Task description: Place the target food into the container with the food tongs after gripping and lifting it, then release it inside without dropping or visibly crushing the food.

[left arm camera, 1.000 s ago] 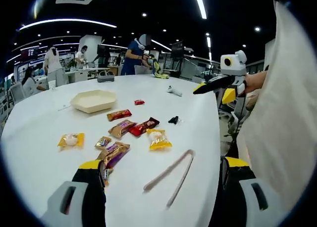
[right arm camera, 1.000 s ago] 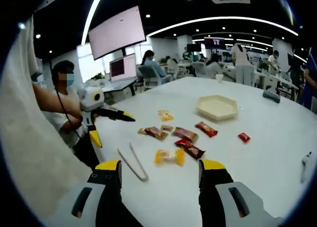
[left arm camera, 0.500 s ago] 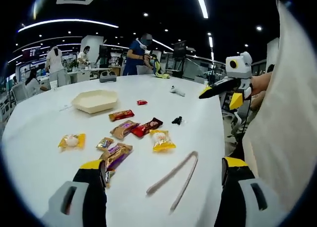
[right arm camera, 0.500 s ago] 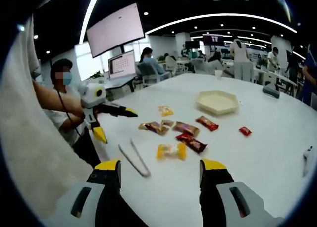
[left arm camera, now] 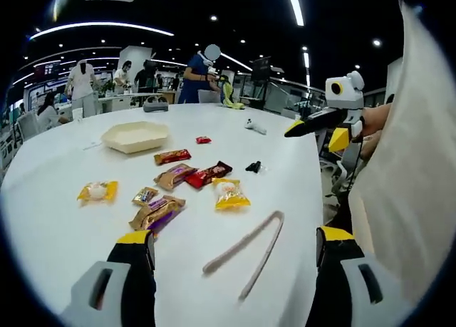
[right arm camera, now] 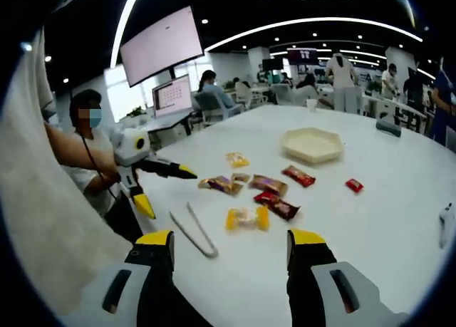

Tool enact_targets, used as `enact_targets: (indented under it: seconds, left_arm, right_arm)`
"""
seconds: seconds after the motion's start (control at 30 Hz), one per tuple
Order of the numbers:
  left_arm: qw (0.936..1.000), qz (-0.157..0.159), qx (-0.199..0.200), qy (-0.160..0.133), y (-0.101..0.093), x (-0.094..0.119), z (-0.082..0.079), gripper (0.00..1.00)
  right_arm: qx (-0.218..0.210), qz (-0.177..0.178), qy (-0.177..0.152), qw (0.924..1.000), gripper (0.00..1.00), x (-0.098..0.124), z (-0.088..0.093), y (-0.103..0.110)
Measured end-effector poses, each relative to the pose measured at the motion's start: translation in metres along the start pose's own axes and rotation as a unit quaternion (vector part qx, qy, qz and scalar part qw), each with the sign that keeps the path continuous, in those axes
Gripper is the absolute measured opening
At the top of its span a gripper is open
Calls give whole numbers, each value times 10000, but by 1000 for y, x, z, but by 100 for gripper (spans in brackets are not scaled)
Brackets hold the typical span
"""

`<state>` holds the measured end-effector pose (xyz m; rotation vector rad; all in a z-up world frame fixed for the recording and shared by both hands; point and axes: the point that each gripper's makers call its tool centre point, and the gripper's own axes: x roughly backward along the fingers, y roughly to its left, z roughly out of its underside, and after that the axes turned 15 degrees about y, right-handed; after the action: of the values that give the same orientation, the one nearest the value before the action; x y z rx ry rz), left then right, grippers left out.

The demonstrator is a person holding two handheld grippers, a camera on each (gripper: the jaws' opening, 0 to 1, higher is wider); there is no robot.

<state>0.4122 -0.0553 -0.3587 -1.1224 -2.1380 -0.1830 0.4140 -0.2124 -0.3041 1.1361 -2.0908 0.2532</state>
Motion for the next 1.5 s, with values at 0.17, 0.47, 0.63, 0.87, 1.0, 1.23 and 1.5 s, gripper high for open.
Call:
enact_targets:
  seconds: [0.17, 0.47, 0.63, 0.87, 1.0, 1.23, 1.5]
  left_arm:
    - [10000, -24, -57, 46, 4, -4, 4, 94]
    - [10000, 36, -69, -56, 8, -11, 4, 94]
    - [9998, 77, -187, 92, 6, -20, 11, 93]
    - [9991, 293, -275, 131, -2, -27, 16, 96]
    - [9990, 291, -295, 162, -2, -33, 19, 94]
    - [9992, 249, -250, 195, 0, -39, 20, 89]
    - [9994, 109, -304, 144, 5, -41, 22, 81]
  right_arm:
    - [-10, -2, 9, 10000, 65, -1, 1, 0]
    - [-31, 10, 53, 10000, 65, -2, 3, 0]
    - [-50, -8, 61, 10000, 65, -3, 3, 0]
    - [-60, 13, 90, 9999, 65, -4, 2, -2]
    - [-34, 15, 130, 9999, 65, -3, 2, -3]
    - [-12, 34, 178, 9998, 65, -3, -1, -5]
    - [-170, 7, 70, 9998, 65, -3, -9, -8]
